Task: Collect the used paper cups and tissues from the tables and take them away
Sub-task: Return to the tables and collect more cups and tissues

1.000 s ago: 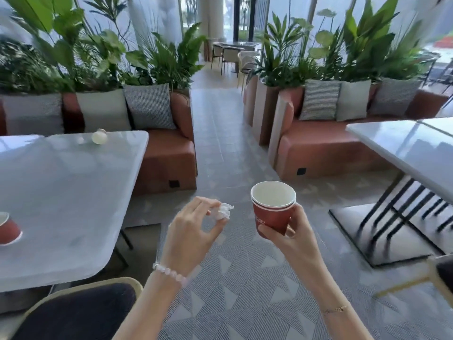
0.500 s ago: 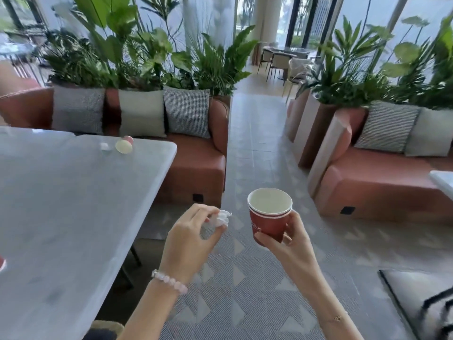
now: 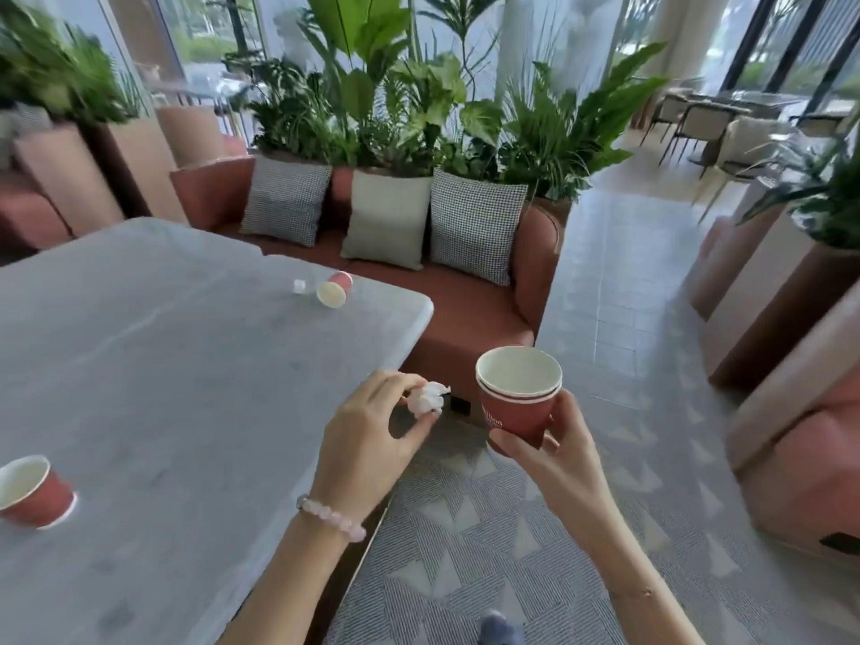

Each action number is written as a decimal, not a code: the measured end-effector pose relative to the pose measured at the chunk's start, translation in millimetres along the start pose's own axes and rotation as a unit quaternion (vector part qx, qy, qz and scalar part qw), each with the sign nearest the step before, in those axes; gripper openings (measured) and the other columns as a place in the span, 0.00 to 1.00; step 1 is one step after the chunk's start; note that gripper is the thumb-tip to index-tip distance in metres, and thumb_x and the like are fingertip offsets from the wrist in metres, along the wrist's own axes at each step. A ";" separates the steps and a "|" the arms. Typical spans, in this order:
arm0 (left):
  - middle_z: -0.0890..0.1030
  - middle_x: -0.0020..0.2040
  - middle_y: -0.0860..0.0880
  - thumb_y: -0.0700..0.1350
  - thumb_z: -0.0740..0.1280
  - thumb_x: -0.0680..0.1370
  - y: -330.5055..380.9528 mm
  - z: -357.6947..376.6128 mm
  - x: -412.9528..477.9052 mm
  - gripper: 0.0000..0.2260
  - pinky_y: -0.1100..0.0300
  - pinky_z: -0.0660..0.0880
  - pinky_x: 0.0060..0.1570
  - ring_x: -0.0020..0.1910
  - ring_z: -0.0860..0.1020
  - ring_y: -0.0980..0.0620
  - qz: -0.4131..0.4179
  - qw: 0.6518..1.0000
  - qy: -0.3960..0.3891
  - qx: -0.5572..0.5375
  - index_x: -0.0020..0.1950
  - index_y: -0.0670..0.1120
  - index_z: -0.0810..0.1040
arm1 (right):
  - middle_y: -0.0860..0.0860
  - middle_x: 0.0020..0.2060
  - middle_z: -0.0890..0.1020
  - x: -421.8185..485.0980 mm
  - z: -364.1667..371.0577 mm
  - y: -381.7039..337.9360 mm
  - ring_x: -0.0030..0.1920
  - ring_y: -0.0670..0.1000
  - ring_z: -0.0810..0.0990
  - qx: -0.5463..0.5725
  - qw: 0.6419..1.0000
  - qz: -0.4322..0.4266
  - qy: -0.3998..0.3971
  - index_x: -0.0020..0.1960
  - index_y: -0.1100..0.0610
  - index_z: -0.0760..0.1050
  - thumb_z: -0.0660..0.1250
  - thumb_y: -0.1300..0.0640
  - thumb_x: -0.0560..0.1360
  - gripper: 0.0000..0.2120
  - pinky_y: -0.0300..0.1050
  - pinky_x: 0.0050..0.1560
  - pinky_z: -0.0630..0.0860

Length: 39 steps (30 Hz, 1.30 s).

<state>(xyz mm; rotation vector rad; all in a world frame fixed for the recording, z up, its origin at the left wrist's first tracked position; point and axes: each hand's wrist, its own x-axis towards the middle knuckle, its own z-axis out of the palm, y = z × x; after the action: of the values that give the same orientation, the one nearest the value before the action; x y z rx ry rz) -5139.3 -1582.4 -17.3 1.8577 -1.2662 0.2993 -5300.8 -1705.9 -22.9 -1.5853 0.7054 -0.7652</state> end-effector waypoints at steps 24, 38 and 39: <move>0.77 0.44 0.56 0.53 0.67 0.73 -105.5 51.0 123.1 0.10 0.66 0.72 0.39 0.41 0.76 0.59 -0.259 0.925 0.167 0.224 0.48 0.48 0.79 | 0.43 0.51 0.81 307.9 97.9 30.9 0.50 0.38 0.80 0.001 0.930 -0.020 -0.367 0.61 0.45 0.69 0.76 0.61 0.66 0.28 0.31 0.47 0.76; 0.76 0.43 0.59 0.54 0.65 0.72 -212.5 12.1 114.0 0.10 0.63 0.71 0.43 0.42 0.74 0.60 -0.380 0.856 0.240 0.255 0.49 0.51 0.79 | 0.45 0.51 0.81 353.6 255.7 43.4 0.48 0.39 0.80 -0.017 0.867 -0.012 -0.499 0.58 0.44 0.69 0.76 0.65 0.66 0.28 0.31 0.47 0.75; 0.77 0.44 0.59 0.54 0.65 0.72 -218.6 9.7 110.8 0.10 0.63 0.71 0.43 0.42 0.74 0.60 -0.390 0.852 0.240 0.255 0.49 0.52 0.79 | 0.45 0.51 0.81 354.1 264.8 44.8 0.48 0.39 0.80 -0.018 0.862 -0.010 -0.506 0.58 0.45 0.69 0.76 0.65 0.66 0.28 0.31 0.47 0.75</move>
<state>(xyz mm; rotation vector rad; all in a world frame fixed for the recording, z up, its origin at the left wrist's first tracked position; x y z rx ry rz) -4904.6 -1633.2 -66.9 2.3656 -0.0252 0.6360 -4877.5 -1835.5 -62.2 -1.7448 -0.0809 0.1381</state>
